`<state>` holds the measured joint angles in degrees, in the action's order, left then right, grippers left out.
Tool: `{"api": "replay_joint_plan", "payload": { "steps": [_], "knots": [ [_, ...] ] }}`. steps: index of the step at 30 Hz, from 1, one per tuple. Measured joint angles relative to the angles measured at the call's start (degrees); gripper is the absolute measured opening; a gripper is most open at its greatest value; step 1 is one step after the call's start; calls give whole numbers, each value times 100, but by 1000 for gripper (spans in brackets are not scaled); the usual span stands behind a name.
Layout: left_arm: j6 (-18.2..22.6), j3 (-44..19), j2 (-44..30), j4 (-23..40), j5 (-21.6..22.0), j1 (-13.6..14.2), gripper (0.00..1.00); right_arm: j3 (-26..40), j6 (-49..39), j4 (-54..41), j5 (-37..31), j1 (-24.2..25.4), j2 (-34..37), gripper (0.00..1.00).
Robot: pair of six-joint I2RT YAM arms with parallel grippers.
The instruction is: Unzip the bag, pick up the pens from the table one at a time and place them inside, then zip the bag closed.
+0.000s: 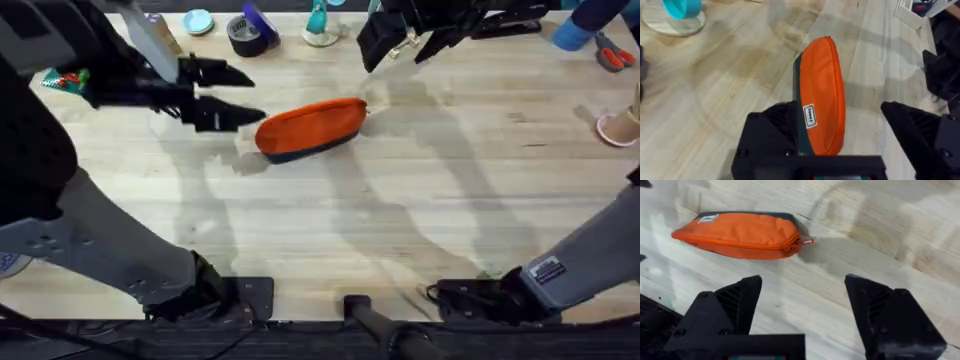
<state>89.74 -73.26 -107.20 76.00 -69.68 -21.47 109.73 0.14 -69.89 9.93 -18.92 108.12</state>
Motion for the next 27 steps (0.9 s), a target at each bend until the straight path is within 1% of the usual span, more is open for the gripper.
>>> {"api": "replay_joint_plan", "payload": {
  "steps": [2,5,7,11,15,19,22,24,27],
  "knots": [
    [2,-287,2,209,77,0,998,0,0,0,1,0,0,996],
    [-64,-516,84,260,206,0,998,0,0,0,1,0,0,995],
    [-218,-568,277,238,361,0,998,0,0,-2,1,0,0,995],
    [-772,-622,897,96,790,0,998,2,-2,0,1,0,0,996],
    [-1478,-640,1534,48,1349,40,998,2,-27,0,1,0,0,996],
    [-2302,-640,2123,48,2072,275,997,3,-66,-5,1,0,-1,996],
    [-3139,-640,2524,60,2718,545,997,9,-66,-15,0,0,-47,997],
    [-3783,-640,2751,147,3162,734,997,15,-86,-26,1,0,-146,997],
    [-4585,-640,3013,393,3604,994,997,44,-158,-139,0,-2,-362,996]
  ]
}}
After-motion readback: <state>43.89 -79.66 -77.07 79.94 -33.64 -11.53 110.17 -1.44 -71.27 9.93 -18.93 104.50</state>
